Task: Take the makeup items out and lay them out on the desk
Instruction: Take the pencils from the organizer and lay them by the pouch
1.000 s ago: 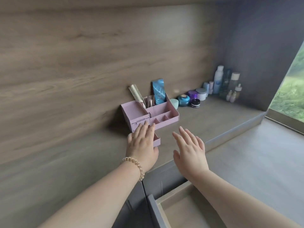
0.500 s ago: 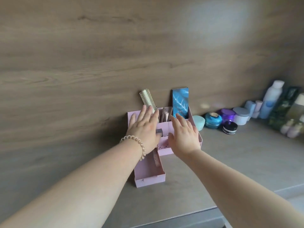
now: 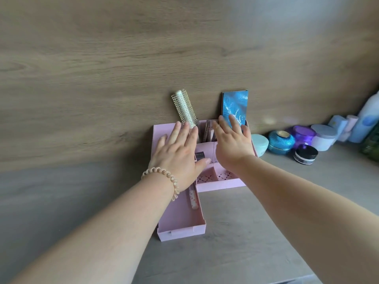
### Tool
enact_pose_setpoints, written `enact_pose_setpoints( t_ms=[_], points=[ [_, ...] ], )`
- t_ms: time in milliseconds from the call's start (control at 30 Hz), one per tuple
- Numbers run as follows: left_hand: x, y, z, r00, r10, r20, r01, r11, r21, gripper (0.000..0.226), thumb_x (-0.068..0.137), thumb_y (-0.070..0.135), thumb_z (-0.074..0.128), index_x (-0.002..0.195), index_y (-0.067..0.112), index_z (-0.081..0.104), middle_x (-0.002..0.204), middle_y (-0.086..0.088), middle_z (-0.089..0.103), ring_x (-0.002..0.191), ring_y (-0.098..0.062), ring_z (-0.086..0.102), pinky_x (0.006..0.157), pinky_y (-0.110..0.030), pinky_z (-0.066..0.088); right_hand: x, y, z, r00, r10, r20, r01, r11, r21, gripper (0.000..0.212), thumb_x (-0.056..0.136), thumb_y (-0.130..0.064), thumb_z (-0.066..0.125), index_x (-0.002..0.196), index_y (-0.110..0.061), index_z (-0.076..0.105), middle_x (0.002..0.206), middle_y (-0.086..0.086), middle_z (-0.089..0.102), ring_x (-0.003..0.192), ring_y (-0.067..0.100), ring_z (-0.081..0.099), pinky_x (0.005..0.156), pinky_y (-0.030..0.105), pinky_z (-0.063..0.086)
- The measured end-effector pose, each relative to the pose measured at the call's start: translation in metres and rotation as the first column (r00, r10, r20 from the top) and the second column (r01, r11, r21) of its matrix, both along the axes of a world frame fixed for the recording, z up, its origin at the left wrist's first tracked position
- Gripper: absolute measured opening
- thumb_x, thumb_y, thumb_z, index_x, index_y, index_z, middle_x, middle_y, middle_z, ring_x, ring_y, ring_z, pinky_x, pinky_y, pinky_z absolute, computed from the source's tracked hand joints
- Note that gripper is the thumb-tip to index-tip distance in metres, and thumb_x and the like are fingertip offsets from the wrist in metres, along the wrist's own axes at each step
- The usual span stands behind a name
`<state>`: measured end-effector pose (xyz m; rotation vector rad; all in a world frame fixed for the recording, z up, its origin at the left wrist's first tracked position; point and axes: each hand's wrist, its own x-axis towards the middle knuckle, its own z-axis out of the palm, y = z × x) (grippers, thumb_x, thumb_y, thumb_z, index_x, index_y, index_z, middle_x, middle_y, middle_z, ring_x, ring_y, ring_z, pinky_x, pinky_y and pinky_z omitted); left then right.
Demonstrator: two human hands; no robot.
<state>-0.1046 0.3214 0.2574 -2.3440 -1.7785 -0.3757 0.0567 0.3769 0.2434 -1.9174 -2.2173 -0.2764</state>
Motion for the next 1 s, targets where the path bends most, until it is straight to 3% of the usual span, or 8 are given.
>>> enact_pose_setpoints(
  t_ms=[100, 200, 333, 433, 600, 733, 800, 1000],
  points=[
    [0.001, 0.002, -0.002, 1.0, -0.001, 0.003, 0.001, 1.0, 0.019, 0.082, 0.088, 0.064, 0.029, 0.15, 0.02, -0.001, 0.16, 0.0, -0.005, 0.146, -0.016, -0.011, 0.117, -0.04, 0.01, -0.005, 0.006, -0.003, 0.999, 0.014, -0.04, -0.011, 0.998, 0.062, 0.066, 0.087, -0.016, 0.042, 0.148, -0.021, 0.017, 0.156, 0.001, 0.019, 0.144, 0.025, 0.007, 0.112, 0.044, 0.012],
    [0.002, 0.003, -0.002, 1.0, -0.003, 0.008, 0.003, 1.0, 0.019, 0.081, 0.089, 0.063, 0.03, 0.15, 0.02, -0.001, 0.16, 0.0, -0.004, 0.146, -0.016, -0.011, 0.117, -0.04, 0.01, -0.012, 0.013, -0.002, 0.986, 0.08, -0.147, -0.055, 0.985, 0.166, 0.06, 0.087, -0.015, 0.044, 0.145, -0.021, 0.029, 0.138, 0.005, 0.04, 0.127, 0.029, 0.032, 0.102, 0.043, 0.027],
    [0.002, 0.004, -0.001, 1.0, 0.002, 0.026, -0.002, 1.0, -0.001, 0.081, 0.088, 0.064, 0.029, 0.15, 0.021, 0.0, 0.16, 0.0, -0.004, 0.146, -0.014, -0.011, 0.117, -0.041, 0.01, -0.024, 0.028, 0.008, 0.944, 0.094, -0.316, -0.051, 0.989, 0.142, 0.04, 0.087, -0.013, 0.045, 0.126, -0.013, 0.05, 0.119, 0.012, 0.045, 0.11, 0.035, 0.045, 0.09, 0.043, 0.038],
    [0.002, 0.003, -0.001, 1.0, -0.003, 0.023, 0.003, 1.0, -0.001, 0.08, 0.088, 0.064, 0.03, 0.15, 0.021, 0.0, 0.16, 0.0, -0.004, 0.146, -0.014, -0.011, 0.117, -0.041, 0.01, -0.027, 0.038, 0.011, 0.934, 0.058, -0.354, -0.024, 0.995, 0.099, 0.02, 0.087, -0.01, 0.046, 0.102, -0.004, 0.057, 0.114, 0.015, 0.043, 0.098, 0.036, 0.05, 0.083, 0.039, 0.042],
    [0.0, 0.004, -0.003, 1.0, -0.005, 0.022, 0.005, 1.0, 0.0, 0.08, 0.089, 0.064, 0.029, 0.15, 0.021, 0.001, 0.16, 0.0, -0.002, 0.146, -0.015, -0.01, 0.116, -0.042, 0.011, -0.026, 0.043, 0.02, 0.896, 0.004, -0.445, 0.027, 0.998, 0.063, 0.02, 0.087, -0.014, 0.055, 0.1, -0.005, 0.066, 0.112, 0.017, 0.05, 0.092, 0.037, 0.057, 0.081, 0.036, 0.045],
    [0.0, 0.004, -0.003, 1.0, -0.004, 0.008, 0.004, 1.0, 0.0, 0.079, 0.089, 0.063, 0.029, 0.15, 0.02, 0.001, 0.16, 0.0, 0.0, 0.146, -0.015, -0.009, 0.116, -0.042, 0.012, -0.02, 0.038, 0.024, 0.824, 0.026, -0.566, -0.015, 1.0, 0.023, 0.005, 0.079, -0.013, 0.065, 0.084, -0.011, 0.065, 0.086, 0.007, 0.059, 0.081, 0.028, 0.057, 0.064, 0.027, 0.035],
    [-0.001, 0.004, -0.003, 1.0, -0.004, 0.011, 0.004, 1.0, -0.002, 0.079, 0.089, 0.063, 0.029, 0.15, 0.021, 0.002, 0.16, 0.0, 0.0, 0.146, -0.015, -0.009, 0.116, -0.042, 0.012, -0.022, 0.036, 0.023, 0.806, 0.043, -0.59, -0.042, 0.999, 0.016, 0.007, 0.076, -0.015, 0.068, 0.082, -0.014, 0.064, 0.077, 0.002, 0.061, 0.077, 0.025, 0.057, 0.062, 0.026, 0.033],
    [0.001, 0.003, -0.003, 1.0, 0.001, 0.019, -0.001, 1.0, -0.009, 0.079, 0.088, 0.065, 0.03, 0.149, 0.022, 0.004, 0.16, 0.001, 0.003, 0.146, -0.015, -0.007, 0.116, -0.042, 0.013, -0.028, 0.033, 0.018, 0.762, 0.027, -0.646, -0.067, 0.997, -0.037, 0.014, 0.075, -0.017, 0.07, 0.088, -0.015, 0.064, 0.081, 0.0, 0.062, 0.075, 0.019, 0.055, 0.064, 0.024, 0.034]
  ],
)
